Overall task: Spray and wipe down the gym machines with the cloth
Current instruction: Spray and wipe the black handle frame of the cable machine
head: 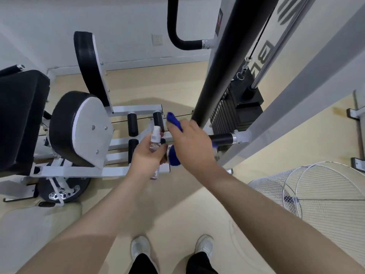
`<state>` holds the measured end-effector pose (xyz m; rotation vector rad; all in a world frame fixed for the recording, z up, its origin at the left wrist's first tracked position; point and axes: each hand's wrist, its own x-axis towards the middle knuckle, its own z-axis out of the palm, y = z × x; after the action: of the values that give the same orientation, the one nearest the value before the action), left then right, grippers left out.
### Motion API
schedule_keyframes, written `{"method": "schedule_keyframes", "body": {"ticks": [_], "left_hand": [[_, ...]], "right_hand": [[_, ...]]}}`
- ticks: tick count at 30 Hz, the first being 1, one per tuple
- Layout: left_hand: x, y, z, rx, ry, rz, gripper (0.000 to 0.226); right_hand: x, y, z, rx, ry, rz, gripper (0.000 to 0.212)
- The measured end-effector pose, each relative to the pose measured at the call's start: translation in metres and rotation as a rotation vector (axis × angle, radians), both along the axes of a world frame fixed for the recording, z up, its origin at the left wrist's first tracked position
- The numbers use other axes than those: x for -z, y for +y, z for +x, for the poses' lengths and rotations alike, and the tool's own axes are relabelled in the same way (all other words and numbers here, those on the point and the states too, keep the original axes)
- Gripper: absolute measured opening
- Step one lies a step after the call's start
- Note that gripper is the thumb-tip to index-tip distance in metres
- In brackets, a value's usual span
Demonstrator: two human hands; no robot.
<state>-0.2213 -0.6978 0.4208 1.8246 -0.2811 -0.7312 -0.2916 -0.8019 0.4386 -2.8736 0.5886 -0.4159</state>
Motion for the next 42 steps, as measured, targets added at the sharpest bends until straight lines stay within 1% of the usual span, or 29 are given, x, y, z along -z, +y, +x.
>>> {"method": "schedule_keyframes", "body": {"ticks": [1,2,3,5,7,8,10,11,13,15,19,22,26,28,30,32,34,38,42], "left_hand": [[-0.003,0.004,0.005,-0.005,-0.023,-0.014,0.026],[-0.005,0.006,0.008,-0.006,-0.04,-0.023,0.025],[-0.009,0.007,0.011,-0.01,-0.046,-0.027,0.026],[-0.013,0.007,0.015,-0.015,-0.044,-0.03,0.03],[-0.015,0.008,0.017,-0.007,-0.046,-0.038,0.029],[-0.015,0.007,0.018,-0.001,-0.047,-0.043,0.027],[-0.013,0.006,0.021,0.011,-0.046,-0.049,0.023],[-0.012,0.006,0.022,0.016,-0.04,-0.051,0.02],[-0.007,0.006,0.024,0.025,-0.022,-0.045,0.016],[-0.004,0.007,0.024,0.041,-0.005,-0.027,0.02],[-0.006,0.01,0.023,0.064,-0.004,-0.003,0.026],[-0.017,0.011,0.021,0.1,-0.022,0.03,0.022],[-0.035,0.003,0.023,0.148,-0.022,0.054,0.014],[-0.037,0.0,0.024,0.156,-0.02,0.04,0.012],[-0.033,0.0,0.026,0.157,-0.015,0.03,0.012],[-0.023,0.006,0.027,0.156,-0.025,0.044,0.014],[-0.012,0.013,0.027,0.142,-0.039,0.064,0.016],[0.015,0.022,0.027,0.101,-0.005,0.031,0.02],[0.039,0.02,0.028,0.085,0.001,0.1,0.017]], "right_hand": [[-0.01,-0.004,0.008,-0.063,0.028,-0.237,0.036],[-0.02,-0.008,0.014,-0.107,0.109,-0.413,0.029],[-0.024,-0.012,0.018,-0.157,0.225,-0.535,0.023],[-0.02,-0.018,0.02,-0.278,0.47,-0.696,0.017],[-0.019,-0.02,0.02,-0.326,0.612,-0.808,0.016],[-0.019,-0.019,0.021,-0.284,0.629,-0.815,0.014],[-0.021,-0.015,0.028,-0.209,0.566,-0.769,0.007],[-0.02,-0.013,0.03,-0.177,0.546,-0.751,0.008],[-0.003,-0.011,0.032,-0.227,0.611,-0.792,0.017],[0.013,-0.008,0.036,-0.257,0.721,-0.83,0.021],[0.003,-0.008,0.038,-0.335,0.802,-0.806,0.025],[-0.033,-0.009,0.028,-0.307,0.741,-0.845,0.024],[-0.081,-0.011,0.02,-0.1,0.599,-0.845,0.019],[-0.085,-0.009,0.019,-0.014,0.578,-0.857,0.018],[-0.075,-0.007,0.023,0.034,0.59,-0.855,0.02],[-0.055,-0.004,0.029,0.037,0.616,-0.831,0.02],[-0.027,-0.003,0.033,-0.03,0.675,-0.835,0.019],[0.034,0.001,0.034,-0.147,0.828,-0.874,0.024],[0.056,-0.002,0.041,-0.275,0.903,-0.985,0.021]]}}
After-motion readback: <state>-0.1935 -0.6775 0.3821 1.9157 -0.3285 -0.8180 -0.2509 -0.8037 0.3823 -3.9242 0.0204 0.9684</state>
